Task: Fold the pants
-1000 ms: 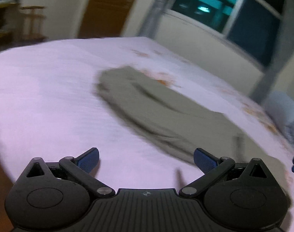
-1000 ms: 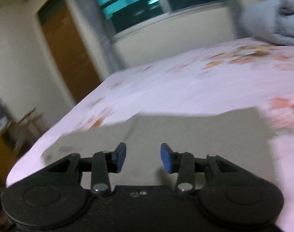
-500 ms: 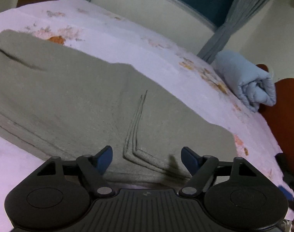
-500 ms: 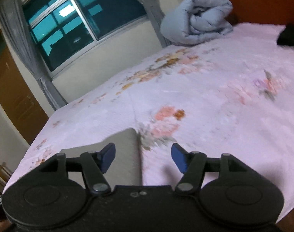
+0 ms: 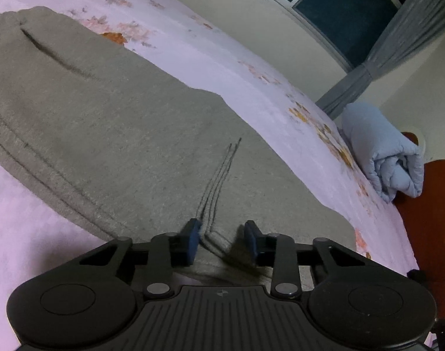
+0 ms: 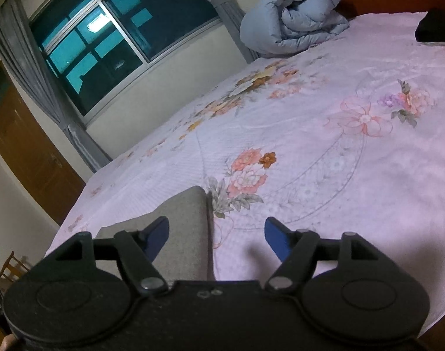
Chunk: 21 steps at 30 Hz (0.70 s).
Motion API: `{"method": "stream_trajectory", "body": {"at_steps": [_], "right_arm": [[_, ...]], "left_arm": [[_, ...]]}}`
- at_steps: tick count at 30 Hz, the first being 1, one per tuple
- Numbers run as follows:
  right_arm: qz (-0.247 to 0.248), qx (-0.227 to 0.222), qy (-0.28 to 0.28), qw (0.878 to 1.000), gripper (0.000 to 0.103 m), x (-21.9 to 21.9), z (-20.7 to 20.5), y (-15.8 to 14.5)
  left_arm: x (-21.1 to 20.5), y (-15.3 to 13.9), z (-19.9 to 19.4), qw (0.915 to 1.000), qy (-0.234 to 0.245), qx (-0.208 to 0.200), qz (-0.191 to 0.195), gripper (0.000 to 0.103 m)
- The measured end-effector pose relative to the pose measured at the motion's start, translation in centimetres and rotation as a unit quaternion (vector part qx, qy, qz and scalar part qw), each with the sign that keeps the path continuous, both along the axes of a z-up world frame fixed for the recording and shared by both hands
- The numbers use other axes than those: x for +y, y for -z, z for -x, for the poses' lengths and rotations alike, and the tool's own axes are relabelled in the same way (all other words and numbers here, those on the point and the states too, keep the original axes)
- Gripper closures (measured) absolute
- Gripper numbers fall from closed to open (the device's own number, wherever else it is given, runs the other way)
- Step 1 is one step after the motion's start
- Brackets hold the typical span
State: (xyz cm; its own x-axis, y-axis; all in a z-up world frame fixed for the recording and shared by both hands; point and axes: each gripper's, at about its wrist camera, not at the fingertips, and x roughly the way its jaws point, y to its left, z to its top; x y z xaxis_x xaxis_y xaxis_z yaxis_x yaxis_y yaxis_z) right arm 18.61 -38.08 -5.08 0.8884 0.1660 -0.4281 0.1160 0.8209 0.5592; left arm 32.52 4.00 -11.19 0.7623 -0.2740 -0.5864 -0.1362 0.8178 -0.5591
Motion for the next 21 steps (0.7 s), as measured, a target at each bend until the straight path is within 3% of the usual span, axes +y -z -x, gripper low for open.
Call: {"method": "stream_trajectory", "body": {"at_steps": [9, 11, 12, 13, 15, 17, 19, 21], "right_arm": [[-0.008, -0.005, 0.0, 1.0, 0.036, -0.1, 0.2, 0.1], [-0.012, -0.004, 0.002, 1.0, 0.035, -0.2, 0.2, 0.1], [-0.011, -0.003, 0.001, 1.0, 0.035, -0.1, 0.1, 0.1], [-0.009, -0.003, -0.001, 1.0, 0.035, 0.0, 0.1, 0.1], [-0.002, -0.003, -0.005, 1.0, 0.035, 0.3, 0.1, 0.0], [0.001, -0.003, -0.007, 1.0, 0.035, 0.4, 0.1, 0.0], [-0.001, -0.002, -0.006, 1.0, 0.035, 0.3, 0.2, 0.0], [-0.004, 0.001, -0.005, 1.0, 0.035, 0.1, 0.2, 0.1]], "left_arm": [[1.4, 0.9, 0.9, 0.998, -0.033, 0.019, 0.051, 0.07], [1.2, 1.2, 0.8, 0.9976, -0.034, 0.019, 0.057, 0.064], [0.9, 1.3, 0.7, 0.9976, -0.031, 0.016, 0.06, 0.054], [0.5, 1.2, 0.5, 0.9981, -0.026, 0.014, 0.053, 0.05], [-0.4, 0.9, -0.1, 0.9993, -0.018, 0.014, 0.028, 0.051], [-0.9, 0.7, -0.6, 0.9997, -0.013, 0.017, 0.008, 0.078], [-0.7, 0.3, -0.6, 0.9999, -0.008, 0.008, 0.012, 0.087], [-0.4, -1.0, 0.4, 0.9995, -0.007, -0.028, 0.015, 0.087]]}}
